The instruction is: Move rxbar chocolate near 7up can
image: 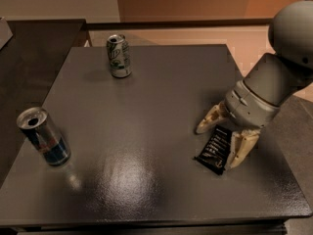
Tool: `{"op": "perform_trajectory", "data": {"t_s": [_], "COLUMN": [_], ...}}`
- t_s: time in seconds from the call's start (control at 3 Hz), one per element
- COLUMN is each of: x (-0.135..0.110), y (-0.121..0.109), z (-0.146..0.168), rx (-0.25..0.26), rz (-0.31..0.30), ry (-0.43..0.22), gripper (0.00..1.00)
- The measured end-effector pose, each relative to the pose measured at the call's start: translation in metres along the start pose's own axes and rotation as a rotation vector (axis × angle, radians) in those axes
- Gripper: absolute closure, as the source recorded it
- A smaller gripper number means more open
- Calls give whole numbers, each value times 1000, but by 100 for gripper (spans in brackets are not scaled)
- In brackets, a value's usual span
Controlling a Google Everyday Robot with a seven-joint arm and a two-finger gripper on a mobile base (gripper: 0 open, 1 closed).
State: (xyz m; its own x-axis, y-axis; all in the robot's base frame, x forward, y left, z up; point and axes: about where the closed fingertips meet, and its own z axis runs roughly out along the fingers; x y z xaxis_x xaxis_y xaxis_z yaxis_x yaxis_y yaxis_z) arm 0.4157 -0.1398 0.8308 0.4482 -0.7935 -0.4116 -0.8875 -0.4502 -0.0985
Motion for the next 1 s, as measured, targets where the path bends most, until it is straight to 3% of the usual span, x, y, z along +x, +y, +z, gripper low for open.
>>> {"op": "perform_trajectory", "data": {"t_s": [0.67, 1.0], "x": [-5, -13], "y": [-1, -7], "z": [-12, -22], "rx": [24, 42], "rz": [-15, -25], "ry": [-34, -43], "gripper": [85, 100]}}
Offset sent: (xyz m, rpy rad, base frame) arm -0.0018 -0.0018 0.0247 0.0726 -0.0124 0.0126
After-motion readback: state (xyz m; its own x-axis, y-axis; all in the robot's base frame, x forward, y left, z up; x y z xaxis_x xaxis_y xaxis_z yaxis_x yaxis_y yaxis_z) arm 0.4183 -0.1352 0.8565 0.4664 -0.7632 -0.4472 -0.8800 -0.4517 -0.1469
